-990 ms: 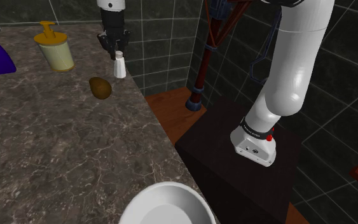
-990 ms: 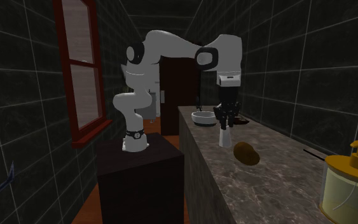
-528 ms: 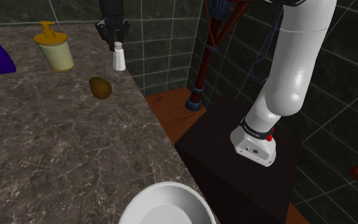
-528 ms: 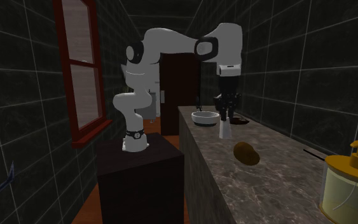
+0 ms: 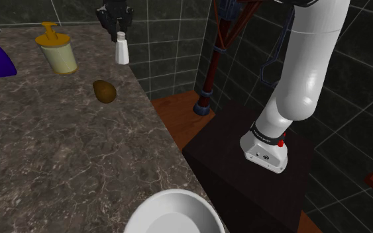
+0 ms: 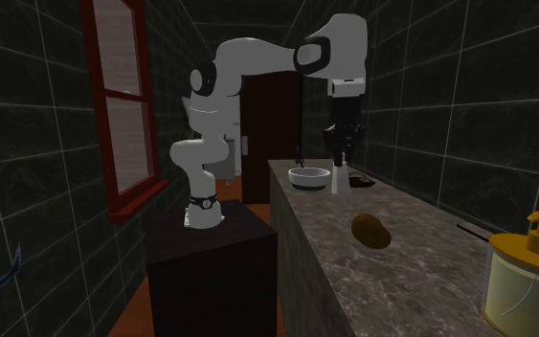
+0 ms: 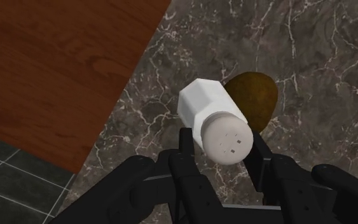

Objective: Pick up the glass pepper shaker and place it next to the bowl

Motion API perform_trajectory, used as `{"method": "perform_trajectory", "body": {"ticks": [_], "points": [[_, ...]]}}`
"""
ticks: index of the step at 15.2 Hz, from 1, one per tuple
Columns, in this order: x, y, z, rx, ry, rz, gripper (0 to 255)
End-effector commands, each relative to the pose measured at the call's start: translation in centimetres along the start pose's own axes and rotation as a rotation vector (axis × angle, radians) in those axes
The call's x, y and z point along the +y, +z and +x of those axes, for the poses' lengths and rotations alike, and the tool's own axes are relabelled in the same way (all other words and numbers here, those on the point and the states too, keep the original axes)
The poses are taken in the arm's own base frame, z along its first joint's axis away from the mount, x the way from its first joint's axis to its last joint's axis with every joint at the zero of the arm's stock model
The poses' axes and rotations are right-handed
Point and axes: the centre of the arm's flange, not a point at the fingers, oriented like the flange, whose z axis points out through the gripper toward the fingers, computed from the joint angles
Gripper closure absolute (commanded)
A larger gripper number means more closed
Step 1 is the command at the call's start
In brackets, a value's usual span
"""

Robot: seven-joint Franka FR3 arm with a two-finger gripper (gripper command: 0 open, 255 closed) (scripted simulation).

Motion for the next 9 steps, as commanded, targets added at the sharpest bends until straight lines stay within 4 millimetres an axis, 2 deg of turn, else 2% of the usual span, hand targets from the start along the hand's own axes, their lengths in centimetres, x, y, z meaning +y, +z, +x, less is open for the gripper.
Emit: {"method": "perform_trajectory", "body": {"ticks": [1,3,9], "points": [[0.0,-1.1,-0.1,0.000,0.000,0.000,255],[-0.1,-1.8,-0.2,0.000,0.000,0.000,255],[-5.7,-0.9,-5.7,0.000,0.000,0.000,255]]}}
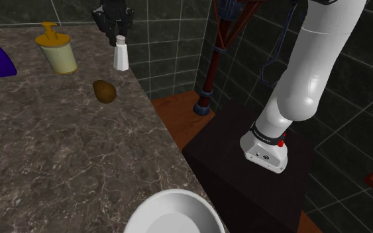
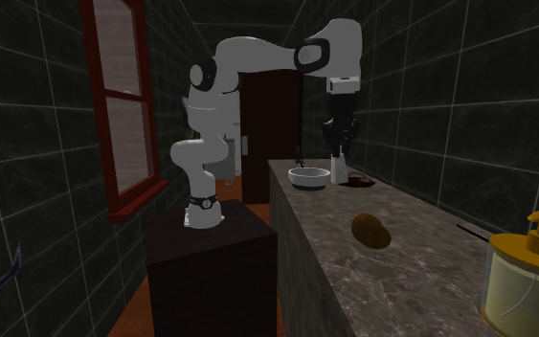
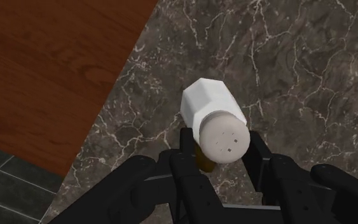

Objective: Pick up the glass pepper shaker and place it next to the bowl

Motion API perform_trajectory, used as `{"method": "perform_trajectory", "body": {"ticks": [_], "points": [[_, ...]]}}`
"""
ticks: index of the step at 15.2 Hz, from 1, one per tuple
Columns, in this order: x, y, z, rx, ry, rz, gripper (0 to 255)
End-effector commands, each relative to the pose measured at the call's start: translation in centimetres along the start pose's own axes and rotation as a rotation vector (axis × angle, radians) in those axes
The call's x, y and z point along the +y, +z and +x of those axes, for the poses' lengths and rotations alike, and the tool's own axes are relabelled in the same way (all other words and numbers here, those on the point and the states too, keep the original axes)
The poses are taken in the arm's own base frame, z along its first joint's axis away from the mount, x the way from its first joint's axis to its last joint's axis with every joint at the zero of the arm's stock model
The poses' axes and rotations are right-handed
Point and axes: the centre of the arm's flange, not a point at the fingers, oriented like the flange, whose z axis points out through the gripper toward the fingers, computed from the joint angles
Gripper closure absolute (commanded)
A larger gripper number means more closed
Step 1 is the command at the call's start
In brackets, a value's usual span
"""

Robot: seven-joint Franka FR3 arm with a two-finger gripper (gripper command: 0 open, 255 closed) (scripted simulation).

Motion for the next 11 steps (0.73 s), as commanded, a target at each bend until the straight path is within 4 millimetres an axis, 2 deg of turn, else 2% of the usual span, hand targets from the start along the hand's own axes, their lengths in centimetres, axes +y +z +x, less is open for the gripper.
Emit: {"method": "perform_trajectory", "body": {"ticks": [1,11], "points": [[-1.9,0.2,-1.6,0.000,0.001,0.000,255],[-11.2,1.6,-10.9,0.000,0.001,0.000,255]]}}
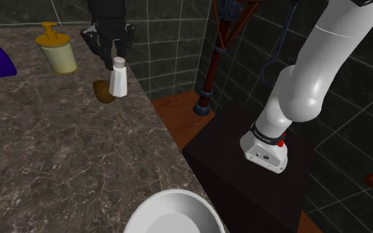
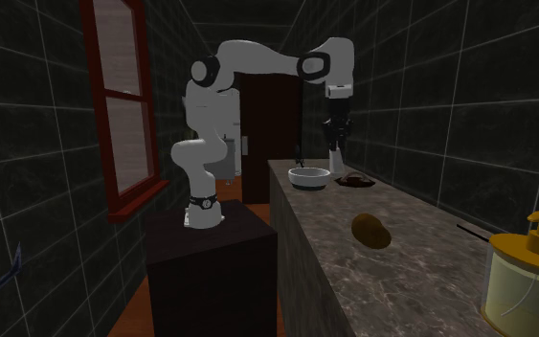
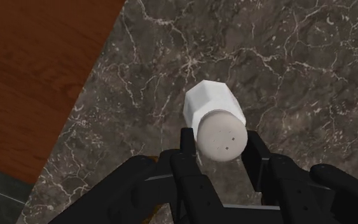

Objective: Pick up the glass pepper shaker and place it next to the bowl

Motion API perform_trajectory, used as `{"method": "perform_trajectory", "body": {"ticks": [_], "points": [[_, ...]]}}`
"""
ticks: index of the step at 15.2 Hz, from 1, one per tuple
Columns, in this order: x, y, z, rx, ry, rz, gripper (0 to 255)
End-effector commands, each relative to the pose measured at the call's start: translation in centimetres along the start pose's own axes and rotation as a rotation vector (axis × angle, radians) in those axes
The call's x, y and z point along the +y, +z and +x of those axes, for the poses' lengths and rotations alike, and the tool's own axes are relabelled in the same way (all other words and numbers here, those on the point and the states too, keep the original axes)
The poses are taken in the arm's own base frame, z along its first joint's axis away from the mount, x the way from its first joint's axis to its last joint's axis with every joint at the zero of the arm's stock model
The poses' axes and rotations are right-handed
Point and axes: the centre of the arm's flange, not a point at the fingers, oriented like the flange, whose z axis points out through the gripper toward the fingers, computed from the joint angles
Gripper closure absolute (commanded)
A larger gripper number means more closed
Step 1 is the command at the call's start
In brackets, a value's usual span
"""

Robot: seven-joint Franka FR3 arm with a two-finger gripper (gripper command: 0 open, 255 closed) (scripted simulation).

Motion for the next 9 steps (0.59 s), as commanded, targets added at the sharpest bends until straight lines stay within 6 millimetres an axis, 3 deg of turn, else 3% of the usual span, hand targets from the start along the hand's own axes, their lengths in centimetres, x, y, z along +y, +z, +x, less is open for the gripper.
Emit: {"method": "perform_trajectory", "body": {"ticks": [1,9], "points": [[-2.0,0.7,-1.7,0.000,0.001,0.000,255],[-9.4,1.8,-9.1,0.000,0.001,0.000,255]]}}
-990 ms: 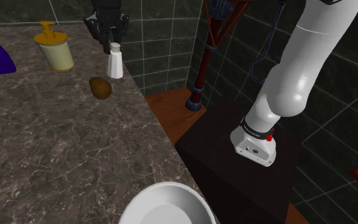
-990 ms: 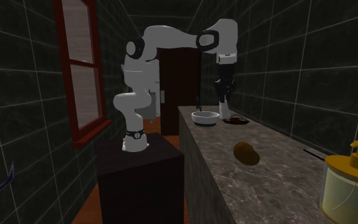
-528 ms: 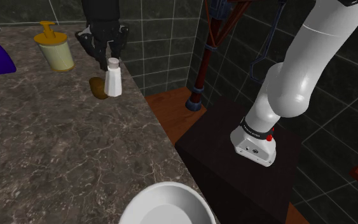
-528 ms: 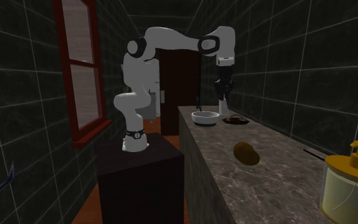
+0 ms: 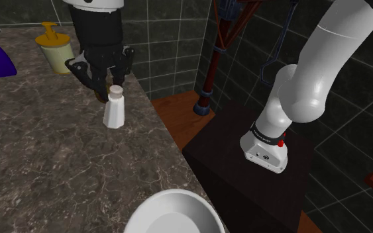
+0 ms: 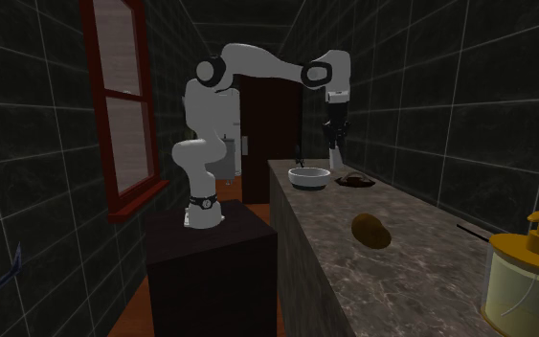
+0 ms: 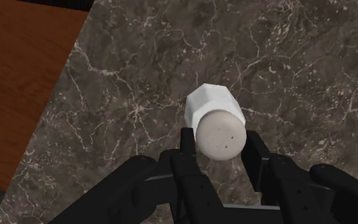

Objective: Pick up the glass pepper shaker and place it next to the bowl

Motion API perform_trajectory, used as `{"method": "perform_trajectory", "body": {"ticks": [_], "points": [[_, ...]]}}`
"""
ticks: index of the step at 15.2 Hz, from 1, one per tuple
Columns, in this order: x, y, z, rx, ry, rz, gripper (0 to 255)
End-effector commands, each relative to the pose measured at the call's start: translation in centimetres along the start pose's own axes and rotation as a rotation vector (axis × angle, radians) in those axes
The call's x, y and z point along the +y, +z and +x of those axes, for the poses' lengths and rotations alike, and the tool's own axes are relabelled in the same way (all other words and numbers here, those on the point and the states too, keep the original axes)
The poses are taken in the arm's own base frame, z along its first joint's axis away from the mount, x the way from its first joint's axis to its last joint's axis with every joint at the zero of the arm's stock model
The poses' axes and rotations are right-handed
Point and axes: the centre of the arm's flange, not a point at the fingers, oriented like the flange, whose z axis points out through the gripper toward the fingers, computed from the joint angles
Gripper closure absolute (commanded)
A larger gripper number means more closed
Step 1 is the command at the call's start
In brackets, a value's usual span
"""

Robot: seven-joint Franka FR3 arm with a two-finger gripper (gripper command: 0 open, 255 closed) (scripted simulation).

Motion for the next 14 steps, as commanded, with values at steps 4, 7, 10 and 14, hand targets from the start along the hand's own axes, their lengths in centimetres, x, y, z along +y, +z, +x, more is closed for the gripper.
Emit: {"method": "perform_trajectory", "body": {"ticks": [4,7,10,14], "points": [[-4.7,0.8,-4.8,0.000,0.001,0.000,255],[-7.5,1.2,-7.5,0.000,0.001,0.000,255],[-10.3,1.6,-10.3,0.000,0.001,0.000,255],[-14.0,2.2,-14.0,0.000,0.001,0.000,255]]}}
